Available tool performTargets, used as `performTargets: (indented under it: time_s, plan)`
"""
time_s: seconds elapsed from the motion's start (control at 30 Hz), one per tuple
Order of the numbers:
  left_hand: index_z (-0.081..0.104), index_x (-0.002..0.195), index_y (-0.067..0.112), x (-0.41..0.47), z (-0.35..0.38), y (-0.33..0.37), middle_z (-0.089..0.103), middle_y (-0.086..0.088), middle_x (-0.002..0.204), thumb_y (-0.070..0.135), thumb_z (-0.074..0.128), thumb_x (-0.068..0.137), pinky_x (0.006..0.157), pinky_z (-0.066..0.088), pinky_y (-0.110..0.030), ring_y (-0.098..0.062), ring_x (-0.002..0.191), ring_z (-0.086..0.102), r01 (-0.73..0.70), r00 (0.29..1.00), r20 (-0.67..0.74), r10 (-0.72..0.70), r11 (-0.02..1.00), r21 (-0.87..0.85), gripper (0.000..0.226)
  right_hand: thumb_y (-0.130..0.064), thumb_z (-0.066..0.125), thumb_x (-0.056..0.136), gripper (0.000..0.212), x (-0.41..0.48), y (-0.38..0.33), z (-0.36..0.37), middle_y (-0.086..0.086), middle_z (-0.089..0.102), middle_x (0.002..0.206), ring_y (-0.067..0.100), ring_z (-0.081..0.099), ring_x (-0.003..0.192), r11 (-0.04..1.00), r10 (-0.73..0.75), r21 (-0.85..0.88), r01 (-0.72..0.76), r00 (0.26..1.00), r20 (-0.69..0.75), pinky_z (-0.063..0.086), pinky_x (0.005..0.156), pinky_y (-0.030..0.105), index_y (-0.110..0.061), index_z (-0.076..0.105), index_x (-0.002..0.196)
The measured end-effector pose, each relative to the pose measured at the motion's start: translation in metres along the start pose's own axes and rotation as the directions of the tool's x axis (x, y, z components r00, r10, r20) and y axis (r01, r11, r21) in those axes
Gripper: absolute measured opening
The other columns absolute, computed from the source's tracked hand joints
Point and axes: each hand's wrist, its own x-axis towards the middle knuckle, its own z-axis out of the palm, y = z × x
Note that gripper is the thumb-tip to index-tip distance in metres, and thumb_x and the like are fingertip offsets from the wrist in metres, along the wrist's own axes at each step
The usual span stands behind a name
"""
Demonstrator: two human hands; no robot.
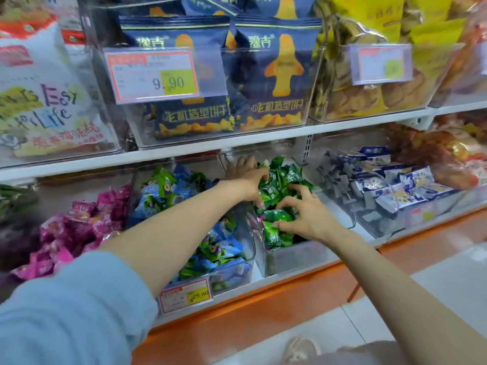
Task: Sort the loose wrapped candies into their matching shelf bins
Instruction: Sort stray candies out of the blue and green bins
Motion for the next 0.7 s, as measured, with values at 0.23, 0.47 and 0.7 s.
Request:
performTargets:
  time_s: [0.23,0.47,0.7]
  plan:
    - [0.046,0.128,0.032,0.014,-0.003,-0.002,0.023,-0.004,0.148,0.038,0.076,0.072,0.110,0.015,-0.048,-0.027,0.139,0.014,-0.024,1.000,0.014,0.024,0.999,0.046,0.064,-0.025,0.073,0.079,0.037,0.004,0.016,-0.009,0.010,0.049,0.122,0.025,0.052,0.107,0.993,0.052,0.110,-0.037,0.989,-0.138,0.034,0.076,0.024,-0.008,0.066,0.110]
    - [0.049,0.123,0.027,0.021,-0.004,-0.007,0.023,-0.006,0.149,0.032,0.074,0.077,0.112,0.004,-0.055,-0.030,0.141,0.006,-0.031,0.999,-0.013,0.031,1.000,0.003,0.053,-0.026,0.074,0.080,0.043,0.000,0.039,-0.030,0.014,0.053,0.119,0.026,0.052,0.107,0.957,0.191,0.256,-0.133,0.957,-0.217,0.030,0.077,0.016,-0.006,0.065,0.116]
    - [0.047,0.127,0.030,0.018,0.000,-0.010,0.019,-0.004,0.152,0.037,0.073,0.077,0.112,0.006,-0.054,-0.031,0.142,0.009,-0.015,0.997,-0.070,0.012,0.999,-0.046,0.057,-0.028,0.074,0.079,0.037,0.019,0.023,-0.035,0.014,0.061,0.109,0.025,0.058,0.100,0.888,0.247,0.457,-0.054,0.893,-0.375,0.043,0.085,0.025,-0.012,0.066,0.112]
